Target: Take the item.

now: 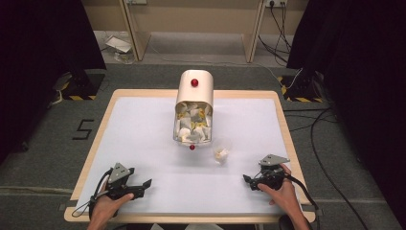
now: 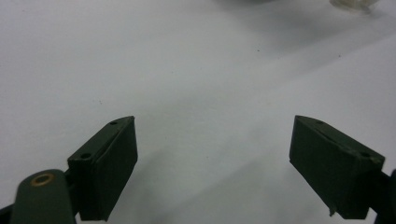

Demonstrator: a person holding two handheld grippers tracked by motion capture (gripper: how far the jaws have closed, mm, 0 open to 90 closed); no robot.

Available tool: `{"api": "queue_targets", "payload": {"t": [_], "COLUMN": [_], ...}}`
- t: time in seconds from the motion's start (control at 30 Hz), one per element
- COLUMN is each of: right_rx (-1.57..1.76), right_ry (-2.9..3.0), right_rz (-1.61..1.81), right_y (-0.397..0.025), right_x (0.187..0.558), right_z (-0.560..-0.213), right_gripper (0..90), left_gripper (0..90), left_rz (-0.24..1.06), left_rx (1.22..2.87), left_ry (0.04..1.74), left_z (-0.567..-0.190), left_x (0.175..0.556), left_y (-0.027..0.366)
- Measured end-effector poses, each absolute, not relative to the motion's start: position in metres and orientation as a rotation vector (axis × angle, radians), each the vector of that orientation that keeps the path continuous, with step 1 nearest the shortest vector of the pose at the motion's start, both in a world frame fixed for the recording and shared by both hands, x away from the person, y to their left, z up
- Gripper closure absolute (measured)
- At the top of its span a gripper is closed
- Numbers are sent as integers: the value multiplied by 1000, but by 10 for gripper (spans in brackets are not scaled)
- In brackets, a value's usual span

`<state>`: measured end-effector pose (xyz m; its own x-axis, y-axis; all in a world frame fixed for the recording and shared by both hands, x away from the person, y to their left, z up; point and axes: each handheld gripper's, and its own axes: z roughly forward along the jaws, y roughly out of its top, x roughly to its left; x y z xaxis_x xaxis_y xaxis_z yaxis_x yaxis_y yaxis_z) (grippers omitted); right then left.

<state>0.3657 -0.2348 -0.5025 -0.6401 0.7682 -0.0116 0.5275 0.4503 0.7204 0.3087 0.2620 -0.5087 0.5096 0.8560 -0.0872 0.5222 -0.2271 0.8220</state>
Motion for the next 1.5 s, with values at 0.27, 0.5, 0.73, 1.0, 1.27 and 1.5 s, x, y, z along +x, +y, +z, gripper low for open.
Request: {"api": "queue_targets", "payload": {"t": [0.27,0.5,0.73,1.0,1.27,1.5], "right_rx": [1102,1103,1103,1103,1102,1101], "right_ry": [2369,2369,2369,2369,2369,2369], "right_rz": [1001,1000,1001,1000,1000,1001], "right_y": [-235,-235,-235,-235,-235,-235], "right_x": [366,366,366,366,366,366], "right_z": [-503,-503,-503,-502,-503,-503], "right_gripper": [102,102,102,102,102,102], "left_gripper": [146,146,142,143,142,144], "left_rz": [512,548,601,620,643,669], "left_rx": [1870,1873,1866,1844,1809,1782], "left_ry": [1149,1152,1170,1179,1177,1189], "left_z": [-520,-523,-525,-527,-530,-533], "left_x": [290,280,274,268,262,257], "left_y": [263,262,256,255,254,252]}}
